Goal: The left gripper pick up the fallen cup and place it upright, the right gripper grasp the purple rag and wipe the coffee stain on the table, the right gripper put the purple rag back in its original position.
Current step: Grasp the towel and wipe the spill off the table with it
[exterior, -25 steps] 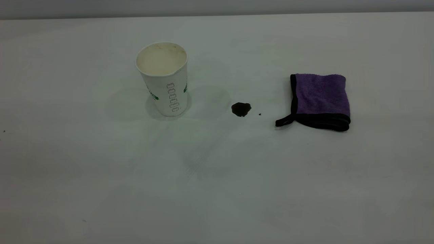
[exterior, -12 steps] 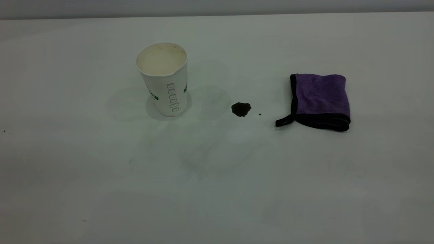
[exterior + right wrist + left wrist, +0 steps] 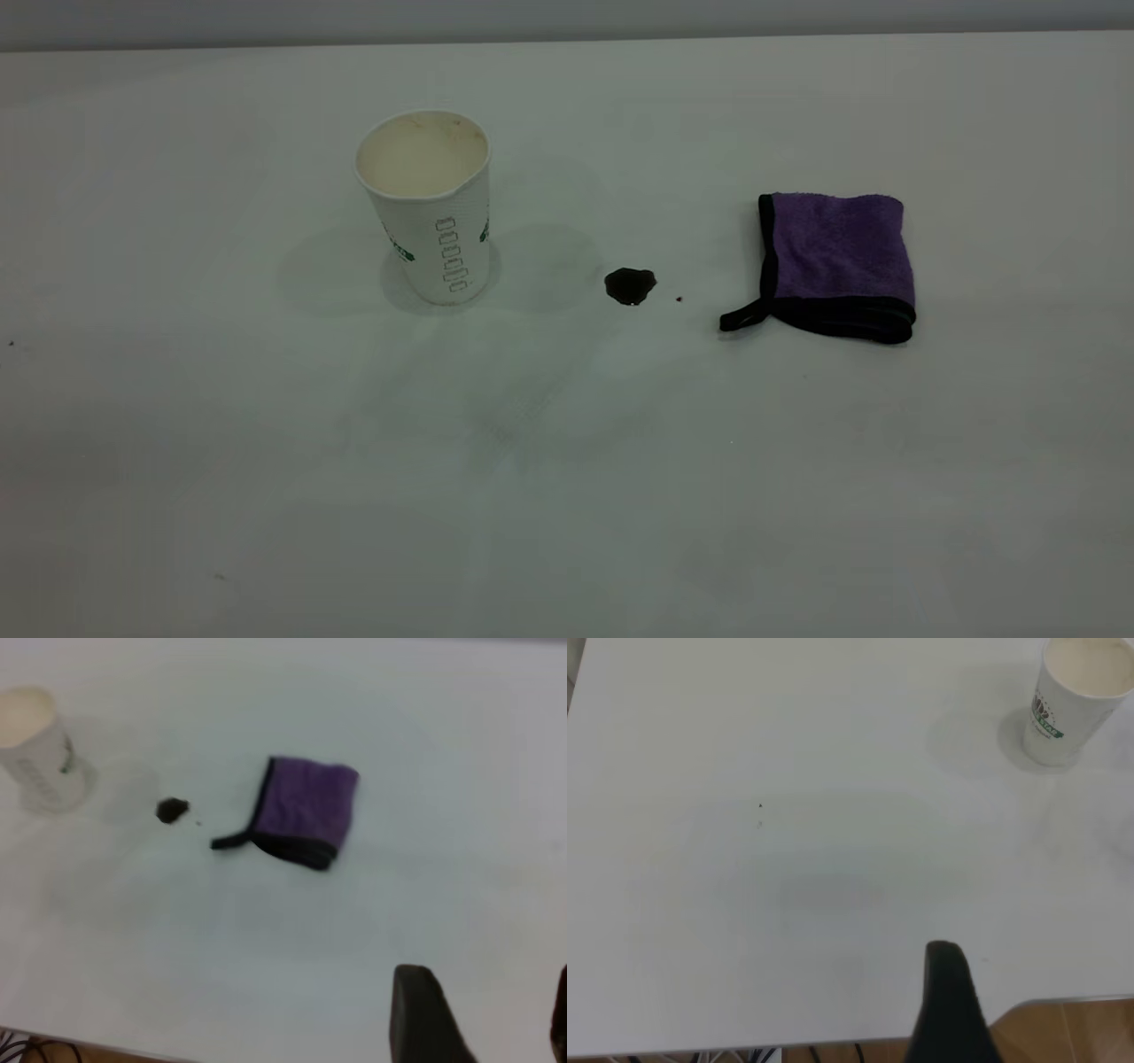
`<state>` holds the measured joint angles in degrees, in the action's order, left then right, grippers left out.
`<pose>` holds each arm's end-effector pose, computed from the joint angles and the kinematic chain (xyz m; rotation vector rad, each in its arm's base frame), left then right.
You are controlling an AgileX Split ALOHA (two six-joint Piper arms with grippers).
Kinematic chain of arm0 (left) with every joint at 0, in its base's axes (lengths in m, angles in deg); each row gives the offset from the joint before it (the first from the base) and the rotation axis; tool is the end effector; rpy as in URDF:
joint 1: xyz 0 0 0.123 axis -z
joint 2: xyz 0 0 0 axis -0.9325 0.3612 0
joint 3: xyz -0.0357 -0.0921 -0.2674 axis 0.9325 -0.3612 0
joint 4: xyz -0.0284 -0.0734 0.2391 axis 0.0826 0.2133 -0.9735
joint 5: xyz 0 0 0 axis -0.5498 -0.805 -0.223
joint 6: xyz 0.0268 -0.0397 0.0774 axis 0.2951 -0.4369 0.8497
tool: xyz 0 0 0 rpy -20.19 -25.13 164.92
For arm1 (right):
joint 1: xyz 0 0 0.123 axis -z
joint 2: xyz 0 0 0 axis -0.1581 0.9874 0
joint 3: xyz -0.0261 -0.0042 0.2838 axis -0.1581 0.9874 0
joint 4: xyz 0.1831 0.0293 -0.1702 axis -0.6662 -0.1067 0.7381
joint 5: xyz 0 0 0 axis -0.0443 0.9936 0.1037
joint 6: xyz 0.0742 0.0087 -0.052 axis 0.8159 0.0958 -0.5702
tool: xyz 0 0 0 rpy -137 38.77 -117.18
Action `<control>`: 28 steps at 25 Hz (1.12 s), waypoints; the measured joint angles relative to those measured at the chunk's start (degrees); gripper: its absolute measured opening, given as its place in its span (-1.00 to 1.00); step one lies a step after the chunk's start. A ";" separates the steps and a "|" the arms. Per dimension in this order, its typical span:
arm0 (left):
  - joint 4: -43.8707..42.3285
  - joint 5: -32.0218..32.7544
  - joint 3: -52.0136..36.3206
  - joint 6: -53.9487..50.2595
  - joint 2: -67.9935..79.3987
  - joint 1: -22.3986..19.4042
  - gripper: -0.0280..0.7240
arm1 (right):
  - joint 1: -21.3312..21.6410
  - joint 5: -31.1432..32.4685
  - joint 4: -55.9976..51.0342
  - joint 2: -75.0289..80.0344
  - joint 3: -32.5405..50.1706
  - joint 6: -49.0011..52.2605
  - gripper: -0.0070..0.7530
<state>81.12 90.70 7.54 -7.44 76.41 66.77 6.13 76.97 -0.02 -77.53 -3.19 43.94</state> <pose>-0.0096 -0.0060 0.2704 0.0397 2.0918 -0.0202 -0.0081 0.0121 0.2680 -0.1332 2.1003 0.1799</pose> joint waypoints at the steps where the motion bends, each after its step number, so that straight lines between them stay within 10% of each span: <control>1: 0.00 0.00 0.00 0.00 0.00 0.00 0.61 | 0.00 -0.37 -0.33 1.00 -0.66 -0.86 0.11; 17: 0.00 0.06 0.00 -0.05 0.00 0.00 0.61 | -0.33 -18.89 -15.43 56.49 -13.60 -29.32 0.45; 28: 0.00 0.06 0.00 -0.05 0.00 0.00 0.61 | -9.64 -30.28 -16.91 93.88 -23.59 -33.34 0.45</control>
<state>81.12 90.76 7.54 -7.48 76.41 66.77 -3.51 46.68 -16.92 16.35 -26.79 10.60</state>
